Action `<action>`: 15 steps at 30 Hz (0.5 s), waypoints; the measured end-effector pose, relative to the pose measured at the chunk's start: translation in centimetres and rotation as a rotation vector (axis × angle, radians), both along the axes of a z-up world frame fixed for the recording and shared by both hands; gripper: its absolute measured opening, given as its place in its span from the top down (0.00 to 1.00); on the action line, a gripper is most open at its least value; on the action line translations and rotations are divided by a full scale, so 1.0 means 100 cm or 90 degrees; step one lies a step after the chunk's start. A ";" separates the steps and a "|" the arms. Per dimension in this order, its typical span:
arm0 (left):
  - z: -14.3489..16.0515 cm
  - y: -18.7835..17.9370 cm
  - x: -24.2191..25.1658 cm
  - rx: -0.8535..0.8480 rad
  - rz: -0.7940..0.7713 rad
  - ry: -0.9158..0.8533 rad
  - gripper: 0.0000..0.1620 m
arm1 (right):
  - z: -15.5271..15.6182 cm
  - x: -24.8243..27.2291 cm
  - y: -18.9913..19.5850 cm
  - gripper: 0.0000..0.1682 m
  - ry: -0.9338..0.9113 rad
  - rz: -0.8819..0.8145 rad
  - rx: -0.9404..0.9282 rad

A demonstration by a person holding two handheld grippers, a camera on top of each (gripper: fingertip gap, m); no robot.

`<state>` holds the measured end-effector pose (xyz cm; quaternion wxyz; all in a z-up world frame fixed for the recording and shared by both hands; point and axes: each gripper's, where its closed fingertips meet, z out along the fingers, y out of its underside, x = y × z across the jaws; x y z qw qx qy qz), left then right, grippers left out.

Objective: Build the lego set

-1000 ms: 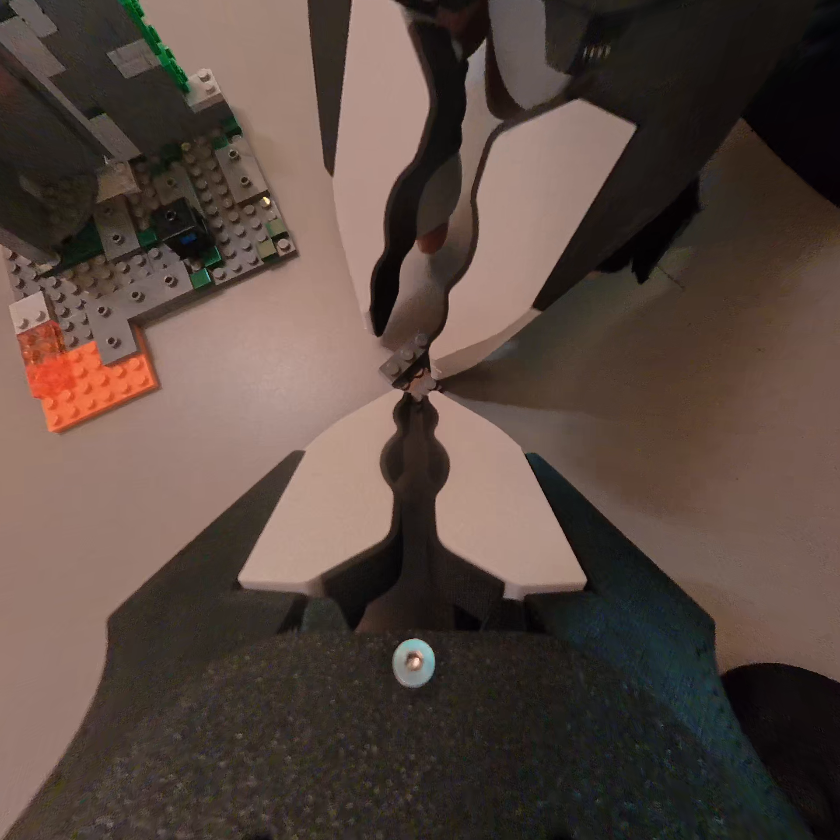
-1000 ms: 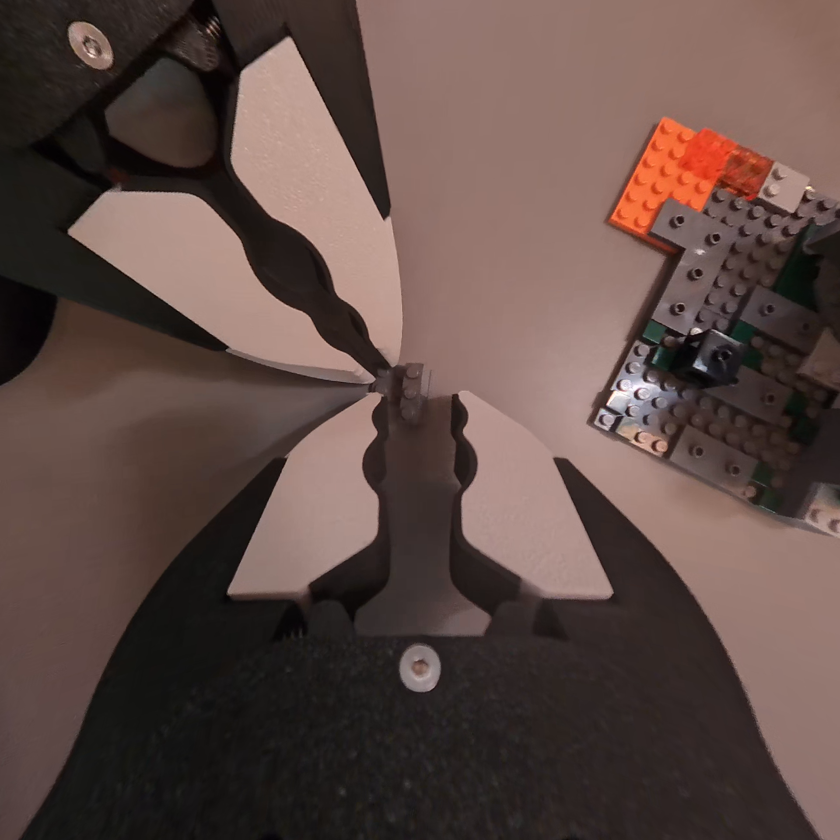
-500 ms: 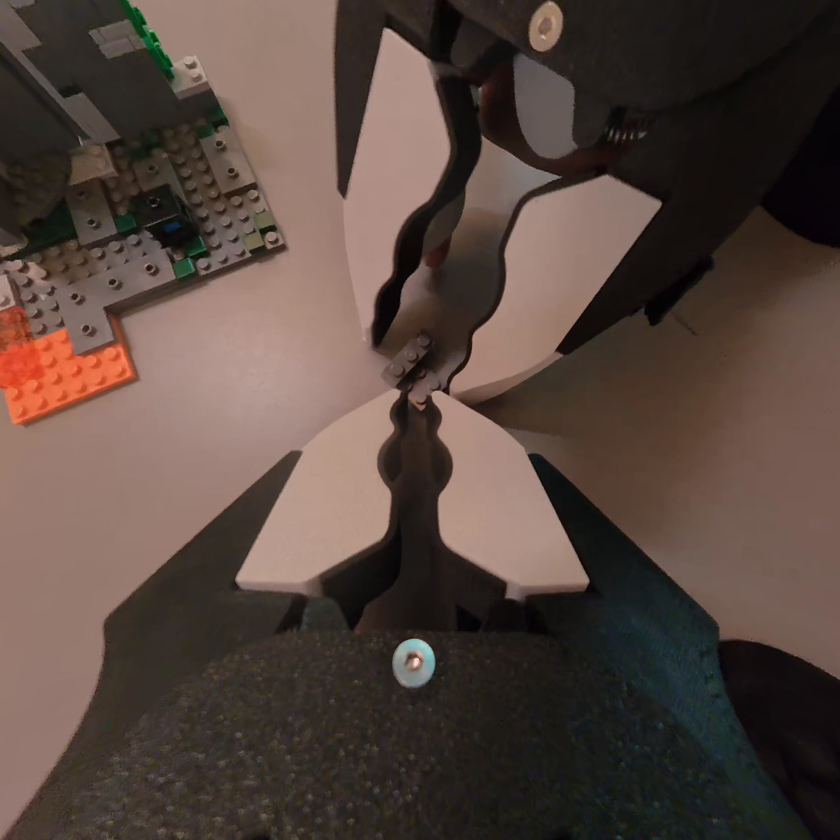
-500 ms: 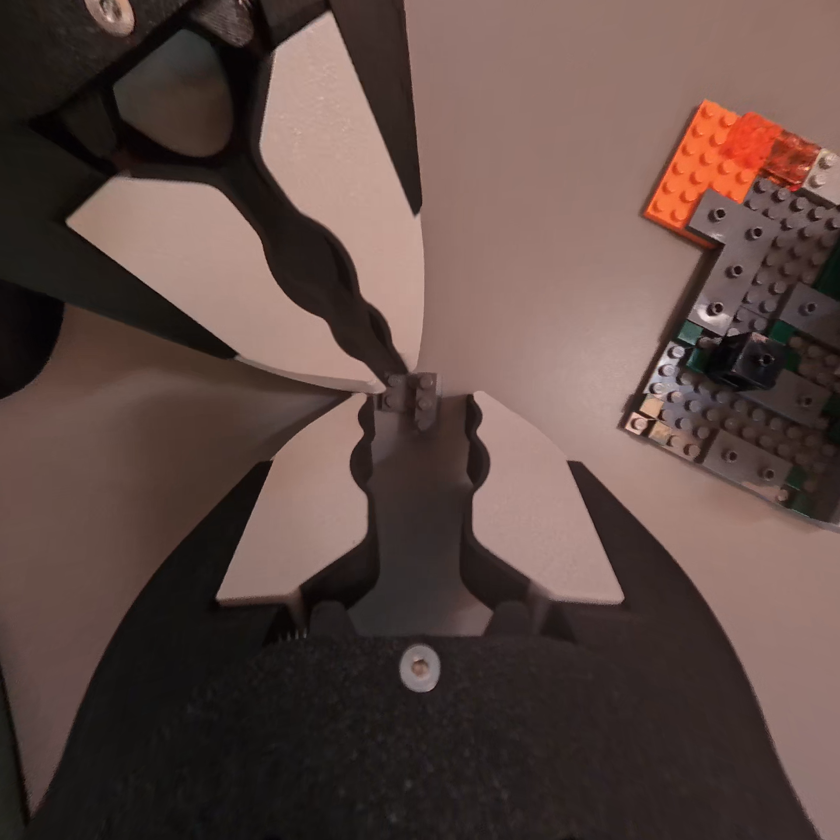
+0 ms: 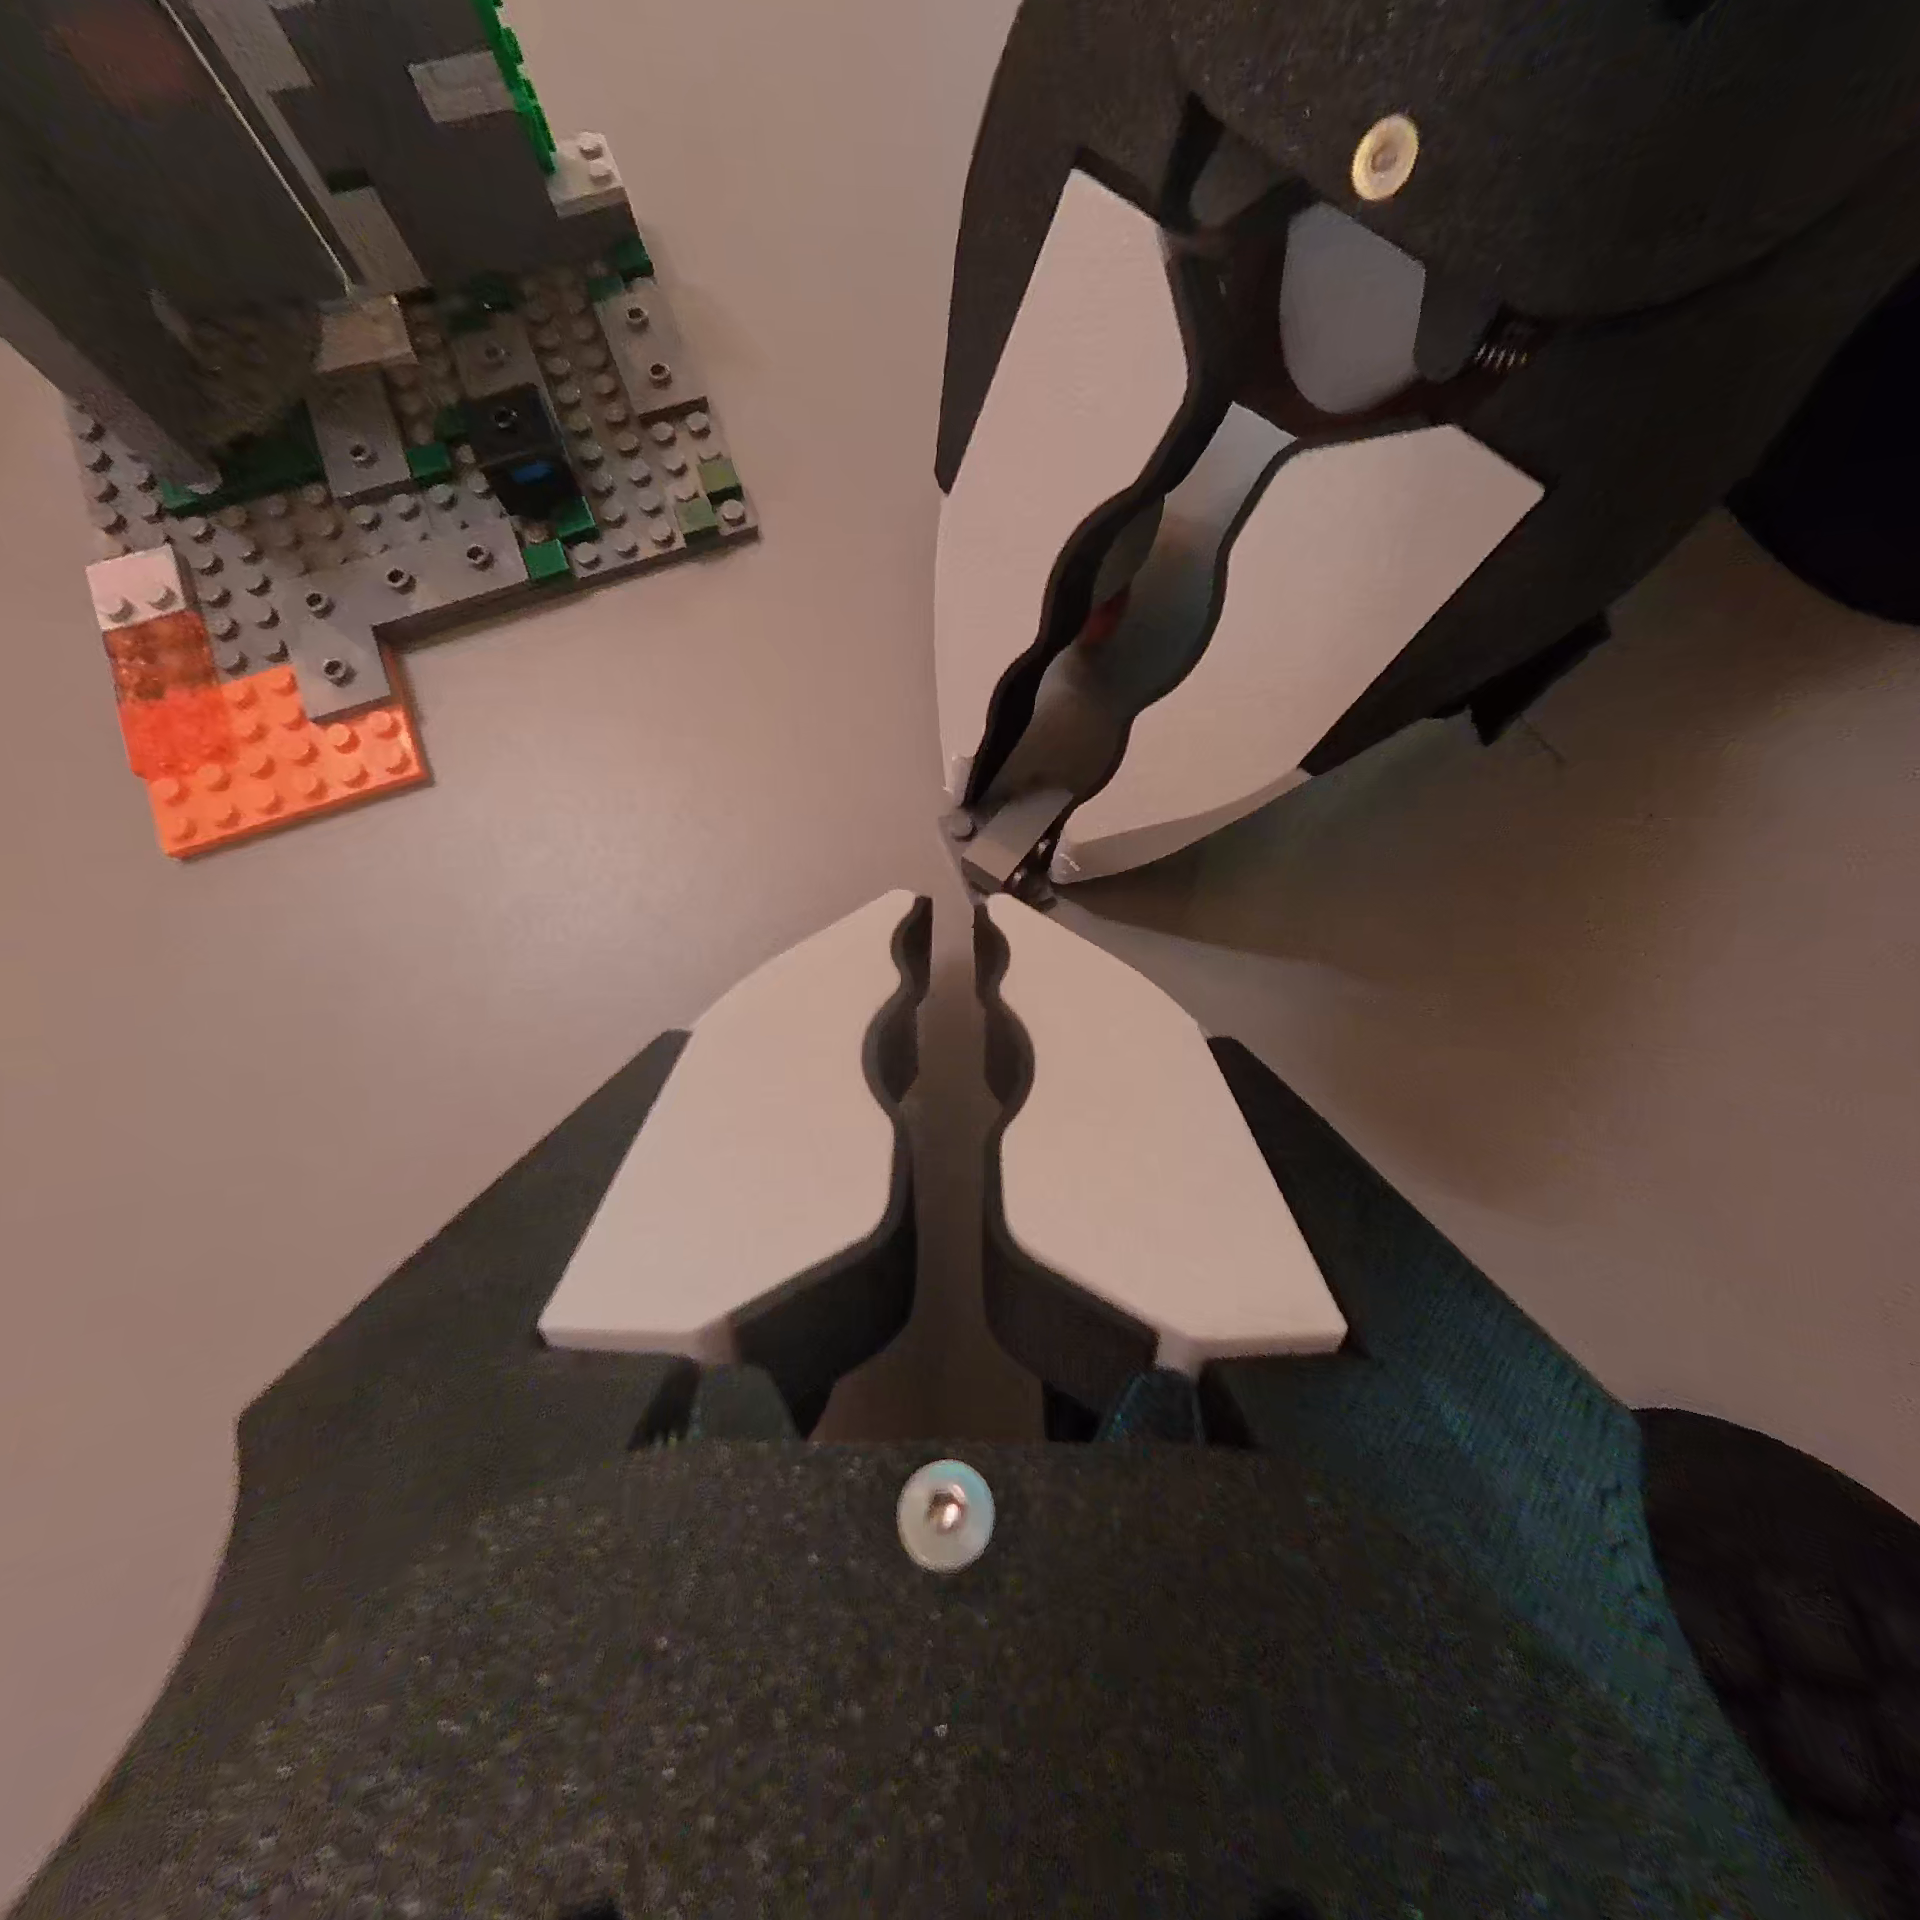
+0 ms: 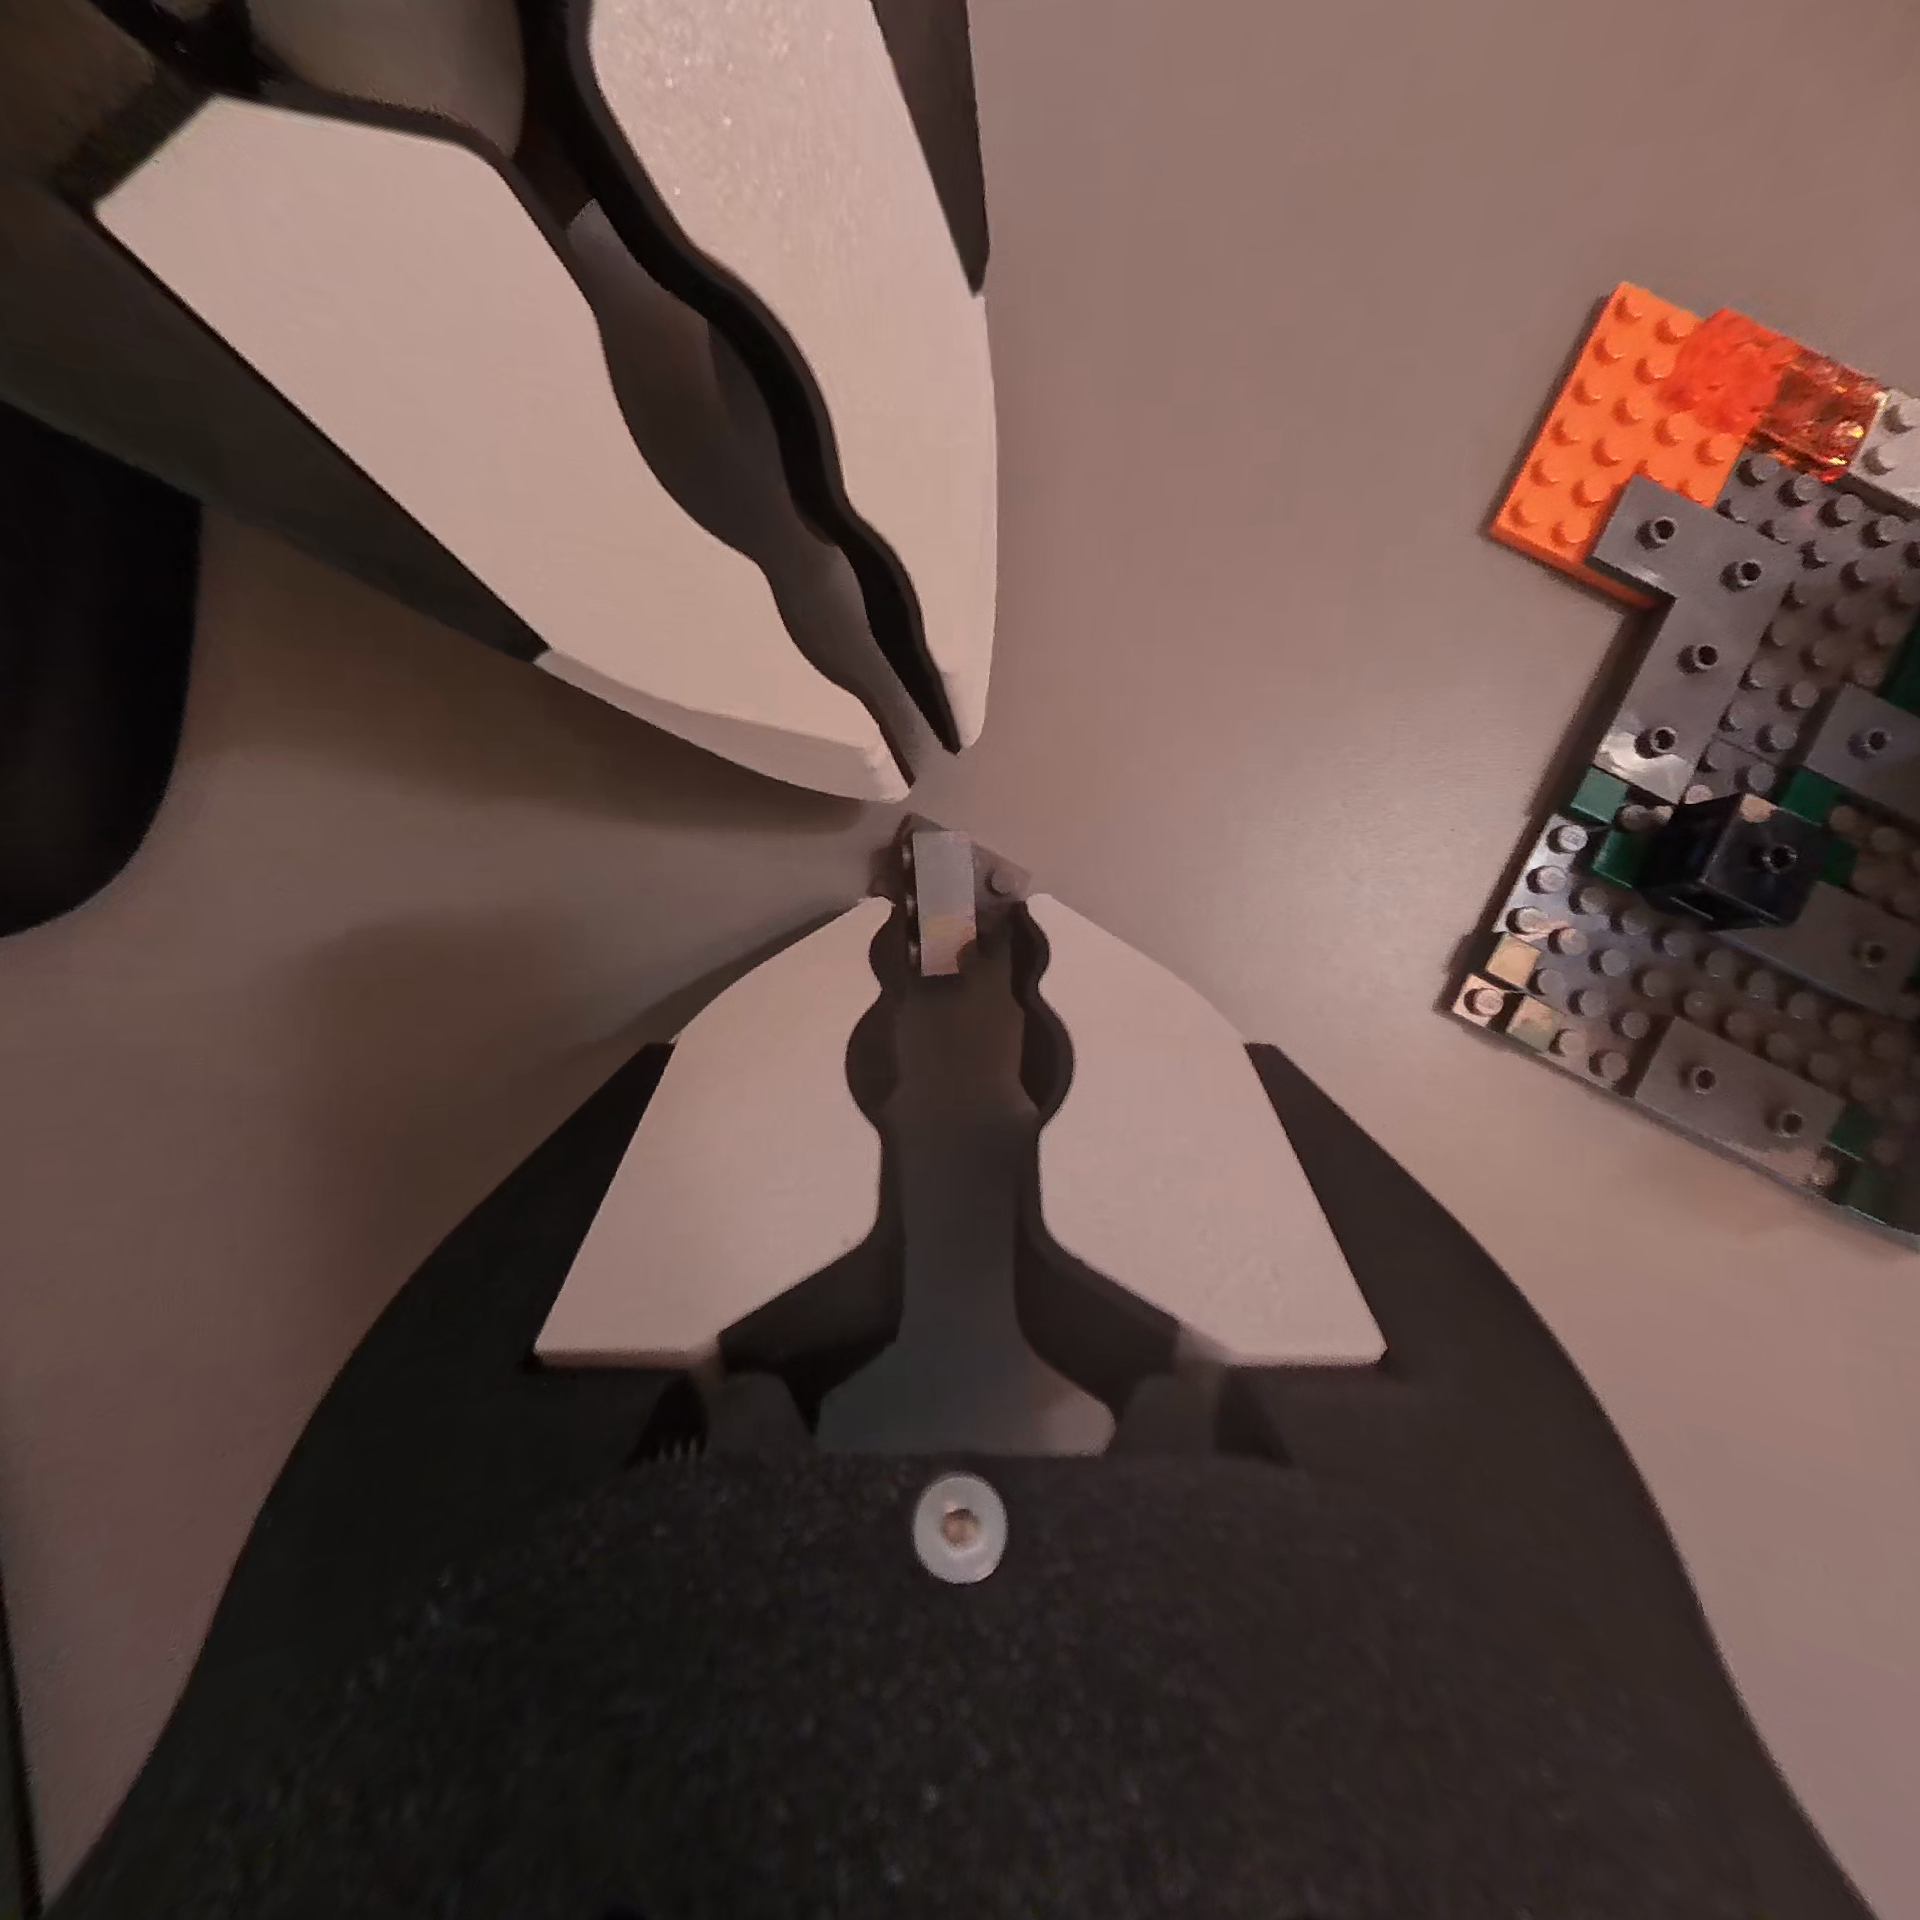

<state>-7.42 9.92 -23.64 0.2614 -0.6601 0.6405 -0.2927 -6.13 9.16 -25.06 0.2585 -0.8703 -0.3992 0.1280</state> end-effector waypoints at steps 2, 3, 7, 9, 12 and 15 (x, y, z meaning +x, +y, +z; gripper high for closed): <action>-0.003 -0.001 -0.001 0.000 -0.002 0.010 0.95 | 0.000 0.000 0.000 0.89 0.005 0.001 -0.002; -0.005 -0.001 -0.001 -0.002 -0.003 0.016 0.95 | 0.000 0.000 0.000 0.89 0.009 0.003 -0.003; -0.010 -0.002 -0.003 -0.025 -0.001 0.026 0.95 | 0.003 0.002 -0.001 0.90 0.030 0.019 0.000; -0.009 -0.005 -0.002 -0.058 -0.004 0.016 0.94 | 0.007 0.002 -0.002 0.93 0.050 0.030 0.007; -0.007 -0.008 0.000 -0.090 -0.005 0.001 0.93 | 0.007 0.009 -0.003 0.93 0.041 0.038 0.013; -0.007 -0.008 0.000 -0.083 -0.007 0.002 0.93 | 0.005 0.018 -0.001 0.93 0.039 0.019 0.011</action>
